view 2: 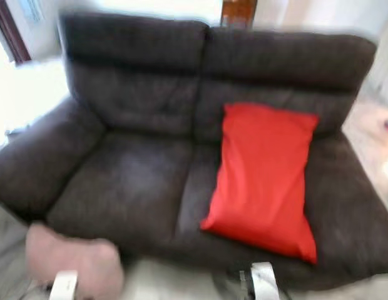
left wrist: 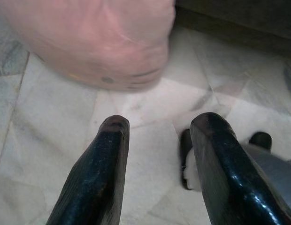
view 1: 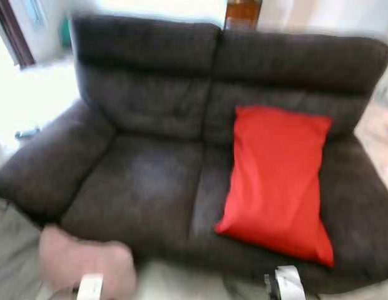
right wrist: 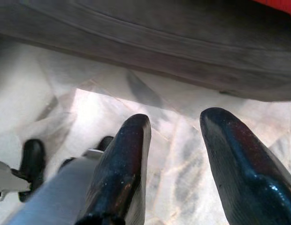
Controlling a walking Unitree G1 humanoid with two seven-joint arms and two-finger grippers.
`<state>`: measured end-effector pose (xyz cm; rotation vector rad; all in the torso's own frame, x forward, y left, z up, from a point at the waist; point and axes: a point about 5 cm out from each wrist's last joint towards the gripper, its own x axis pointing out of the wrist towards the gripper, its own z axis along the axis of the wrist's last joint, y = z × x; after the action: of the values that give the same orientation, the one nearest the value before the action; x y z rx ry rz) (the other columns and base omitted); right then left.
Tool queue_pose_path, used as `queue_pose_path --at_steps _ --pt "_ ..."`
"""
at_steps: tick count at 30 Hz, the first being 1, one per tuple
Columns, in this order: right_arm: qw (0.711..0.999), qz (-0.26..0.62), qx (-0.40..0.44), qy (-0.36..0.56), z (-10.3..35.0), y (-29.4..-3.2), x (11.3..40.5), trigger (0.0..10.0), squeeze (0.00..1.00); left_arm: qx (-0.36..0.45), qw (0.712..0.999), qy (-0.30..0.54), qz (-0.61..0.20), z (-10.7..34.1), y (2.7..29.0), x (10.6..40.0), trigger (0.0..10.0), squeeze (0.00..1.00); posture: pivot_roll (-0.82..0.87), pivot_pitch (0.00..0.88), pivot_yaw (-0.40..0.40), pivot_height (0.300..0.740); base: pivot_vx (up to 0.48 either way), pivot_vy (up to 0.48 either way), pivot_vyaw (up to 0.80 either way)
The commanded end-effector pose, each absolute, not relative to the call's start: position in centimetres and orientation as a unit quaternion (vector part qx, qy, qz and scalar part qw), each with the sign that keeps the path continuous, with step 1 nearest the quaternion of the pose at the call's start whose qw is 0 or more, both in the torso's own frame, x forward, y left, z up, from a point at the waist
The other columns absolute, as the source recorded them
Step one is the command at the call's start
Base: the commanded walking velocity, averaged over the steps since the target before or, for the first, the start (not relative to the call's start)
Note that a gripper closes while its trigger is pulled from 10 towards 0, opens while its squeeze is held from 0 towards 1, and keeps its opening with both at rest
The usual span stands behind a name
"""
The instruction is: Move the pillow to the sofa from floor
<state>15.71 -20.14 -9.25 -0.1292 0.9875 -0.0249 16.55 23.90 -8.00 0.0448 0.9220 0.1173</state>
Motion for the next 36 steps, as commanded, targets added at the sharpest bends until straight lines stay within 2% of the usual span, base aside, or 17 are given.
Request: queue_pose_path --at_steps 1,36 --pt "0.881 -0.008 -0.060 0.468 -9.13 -19.84 16.10 10.0 0.00 0.021 0.882 0.467 0.062 -8.51 24.23 15.24 10.0 0.00 -0.01 0.000 -0.033 0.740 0.000 0.296 0.00" --pt "0.882 -0.005 -0.059 0.468 -9.13 -19.78 16.13 10.0 0.00 0.022 0.881 0.468 0.061 -8.51 24.26 15.24 10.0 0.00 -0.01 0.000 -0.032 0.740 0.000 0.300 0.00"
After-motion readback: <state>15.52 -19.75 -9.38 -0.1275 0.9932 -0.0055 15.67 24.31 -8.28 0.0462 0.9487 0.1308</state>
